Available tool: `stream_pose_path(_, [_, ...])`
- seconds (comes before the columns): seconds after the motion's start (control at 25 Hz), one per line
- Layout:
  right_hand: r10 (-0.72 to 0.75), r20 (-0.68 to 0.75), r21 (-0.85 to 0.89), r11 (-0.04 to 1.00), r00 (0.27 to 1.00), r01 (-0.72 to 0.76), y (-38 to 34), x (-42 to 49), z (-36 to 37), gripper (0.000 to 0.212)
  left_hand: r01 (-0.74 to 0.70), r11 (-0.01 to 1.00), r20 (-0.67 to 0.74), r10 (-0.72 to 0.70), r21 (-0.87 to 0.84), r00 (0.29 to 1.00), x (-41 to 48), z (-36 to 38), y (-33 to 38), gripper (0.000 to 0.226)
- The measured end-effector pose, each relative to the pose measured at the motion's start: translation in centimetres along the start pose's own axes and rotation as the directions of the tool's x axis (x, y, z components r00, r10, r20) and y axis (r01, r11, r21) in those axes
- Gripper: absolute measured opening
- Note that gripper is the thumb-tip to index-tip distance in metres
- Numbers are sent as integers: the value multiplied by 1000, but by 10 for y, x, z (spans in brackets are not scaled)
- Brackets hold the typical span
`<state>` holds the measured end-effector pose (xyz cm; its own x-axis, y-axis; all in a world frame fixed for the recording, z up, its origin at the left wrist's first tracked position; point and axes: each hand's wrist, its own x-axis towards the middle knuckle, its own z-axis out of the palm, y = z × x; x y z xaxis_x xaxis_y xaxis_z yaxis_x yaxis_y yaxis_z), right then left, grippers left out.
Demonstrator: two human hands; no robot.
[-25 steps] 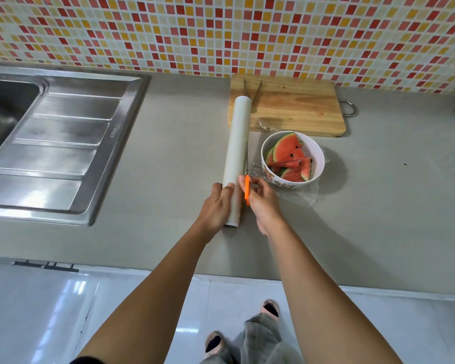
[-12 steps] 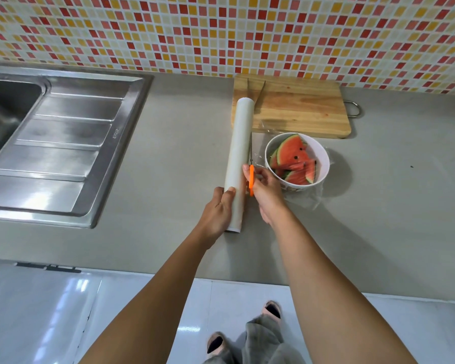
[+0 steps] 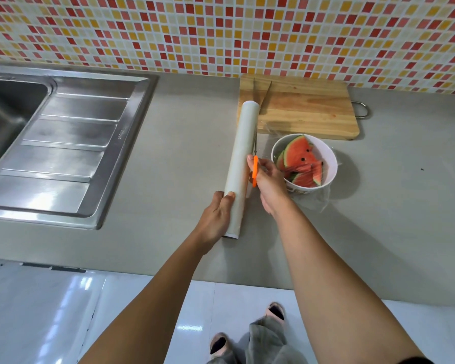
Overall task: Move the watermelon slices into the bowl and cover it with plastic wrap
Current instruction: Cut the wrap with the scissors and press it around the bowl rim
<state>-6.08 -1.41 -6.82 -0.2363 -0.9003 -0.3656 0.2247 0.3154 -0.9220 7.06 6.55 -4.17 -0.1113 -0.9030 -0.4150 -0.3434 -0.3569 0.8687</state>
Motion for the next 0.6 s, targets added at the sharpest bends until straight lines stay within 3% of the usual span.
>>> stream_pose_path(0.6, [9,-59,47,999,998,-6,-8,19,16,23,-16,998,76,12,60,997,-11,-29,-6,30])
